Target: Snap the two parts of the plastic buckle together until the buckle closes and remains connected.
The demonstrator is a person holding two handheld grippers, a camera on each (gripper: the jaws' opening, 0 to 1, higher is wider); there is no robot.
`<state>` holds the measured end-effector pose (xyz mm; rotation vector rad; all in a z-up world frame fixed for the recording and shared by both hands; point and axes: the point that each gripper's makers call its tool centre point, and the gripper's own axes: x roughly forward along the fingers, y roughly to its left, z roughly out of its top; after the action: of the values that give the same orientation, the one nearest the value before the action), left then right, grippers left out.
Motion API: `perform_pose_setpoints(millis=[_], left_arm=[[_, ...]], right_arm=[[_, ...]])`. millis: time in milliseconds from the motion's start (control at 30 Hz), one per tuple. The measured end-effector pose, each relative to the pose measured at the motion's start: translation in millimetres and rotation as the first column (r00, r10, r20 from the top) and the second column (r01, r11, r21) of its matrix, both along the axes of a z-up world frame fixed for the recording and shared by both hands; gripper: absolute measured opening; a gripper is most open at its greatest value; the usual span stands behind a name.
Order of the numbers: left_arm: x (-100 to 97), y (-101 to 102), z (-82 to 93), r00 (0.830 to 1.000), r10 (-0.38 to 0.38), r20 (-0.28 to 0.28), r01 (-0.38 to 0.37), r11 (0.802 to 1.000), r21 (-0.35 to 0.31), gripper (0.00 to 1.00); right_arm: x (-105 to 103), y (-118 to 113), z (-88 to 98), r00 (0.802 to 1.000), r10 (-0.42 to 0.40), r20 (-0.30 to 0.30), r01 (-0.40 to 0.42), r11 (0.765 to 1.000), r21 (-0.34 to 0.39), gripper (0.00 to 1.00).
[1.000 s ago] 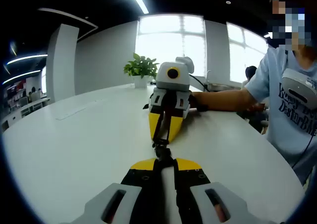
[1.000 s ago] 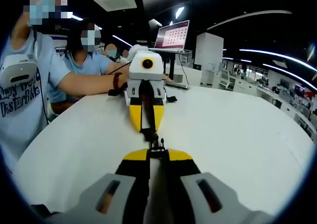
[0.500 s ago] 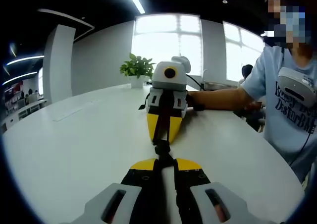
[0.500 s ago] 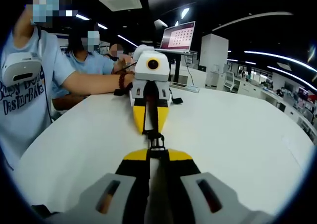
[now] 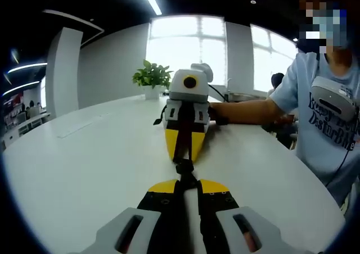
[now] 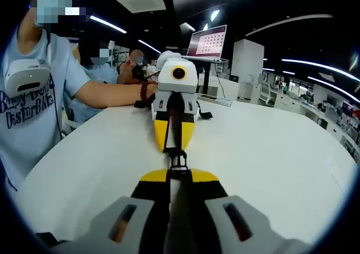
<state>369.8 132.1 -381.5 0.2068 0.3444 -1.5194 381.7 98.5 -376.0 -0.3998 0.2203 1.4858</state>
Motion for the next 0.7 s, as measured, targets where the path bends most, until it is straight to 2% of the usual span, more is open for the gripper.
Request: perform_pose_setpoints(millis=[333,700], left_arm=[[-1.8,0.2,-0.1,1.000,-0.003,0.002,0.003,1.000,0.003,0.12],[-1.7,0.9,-0.1,1.000,0.006,-0.012,-0.005,1.000,0.002,0.12]], right_arm=[[-1.4,-2.0,1.0,1.000,-0.009,0.010,0.009,0.999,-0.036,0.11],[-0.6,-4.4,0.7,1.000,-0.028,-0.003,0.028,0.999,-0.044,0.12]])
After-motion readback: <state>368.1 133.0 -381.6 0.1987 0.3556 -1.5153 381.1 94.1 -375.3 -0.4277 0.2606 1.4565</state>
